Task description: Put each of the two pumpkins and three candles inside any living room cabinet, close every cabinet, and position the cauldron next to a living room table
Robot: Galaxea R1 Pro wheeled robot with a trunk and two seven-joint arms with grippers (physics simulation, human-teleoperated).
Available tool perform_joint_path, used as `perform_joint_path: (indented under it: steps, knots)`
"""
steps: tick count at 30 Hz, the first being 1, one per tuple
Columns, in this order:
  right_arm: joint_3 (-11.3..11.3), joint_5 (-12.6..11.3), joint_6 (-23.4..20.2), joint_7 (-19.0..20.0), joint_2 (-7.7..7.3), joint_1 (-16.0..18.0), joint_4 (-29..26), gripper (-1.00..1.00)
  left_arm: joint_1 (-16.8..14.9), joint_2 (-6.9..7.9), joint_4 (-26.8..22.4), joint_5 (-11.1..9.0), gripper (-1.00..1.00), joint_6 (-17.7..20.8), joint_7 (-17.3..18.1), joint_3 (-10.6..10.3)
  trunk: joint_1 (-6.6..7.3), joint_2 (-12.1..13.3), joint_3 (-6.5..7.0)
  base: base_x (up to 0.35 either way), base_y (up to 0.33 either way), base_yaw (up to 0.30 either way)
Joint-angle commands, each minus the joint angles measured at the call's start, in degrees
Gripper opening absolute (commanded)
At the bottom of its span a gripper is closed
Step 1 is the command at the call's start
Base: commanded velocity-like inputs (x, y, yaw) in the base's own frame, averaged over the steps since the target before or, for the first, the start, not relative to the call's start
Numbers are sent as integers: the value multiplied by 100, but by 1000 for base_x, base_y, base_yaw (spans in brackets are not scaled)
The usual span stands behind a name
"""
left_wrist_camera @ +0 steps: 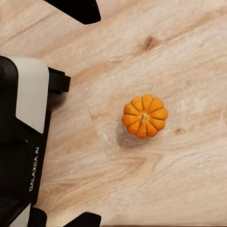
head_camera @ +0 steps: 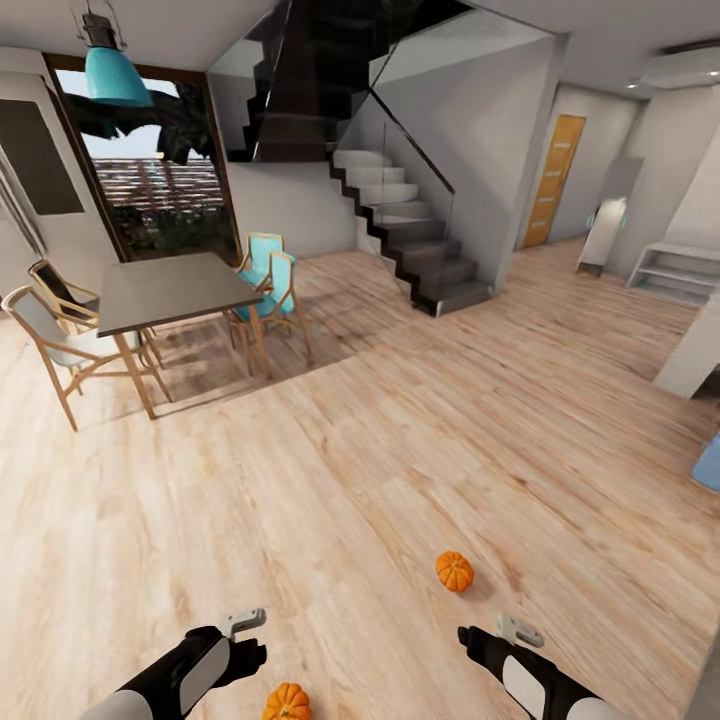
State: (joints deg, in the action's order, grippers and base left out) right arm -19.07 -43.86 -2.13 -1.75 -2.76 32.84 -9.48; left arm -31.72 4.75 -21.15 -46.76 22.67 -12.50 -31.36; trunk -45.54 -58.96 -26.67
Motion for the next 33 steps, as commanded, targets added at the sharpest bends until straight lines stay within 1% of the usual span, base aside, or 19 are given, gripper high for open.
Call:
perform_joint_path:
  steps: [1,7,14,22,33]
  knots:
    - [-44,-42,-21,-18,-2,3,-10,100,1,6,-20,-61,100,18,-51,-45,0,-4,-2,0,-24,-244]
    - [-44,-35,-16,-27,11,3,-11,100,2,12,-20,-61,100,18,-51,-39,0,-4,4,66,-167,-64]
    - [-44,-35,-18,-27,13,3,-17,100,-1,22,-18,-61,100,13,-51,-41,0,-4,5,171,-128,-3]
    - [-44,-35,-19,-27,14,3,-19,100,-1,24,-19,-61,100,9,-51,-42,0,-4,5,190,-41,0]
    - [-44,-31,-21,-27,14,3,-19,100,-1,20,-13,-61,100,-27,-51,-45,0,-4,5,86,-17,0]
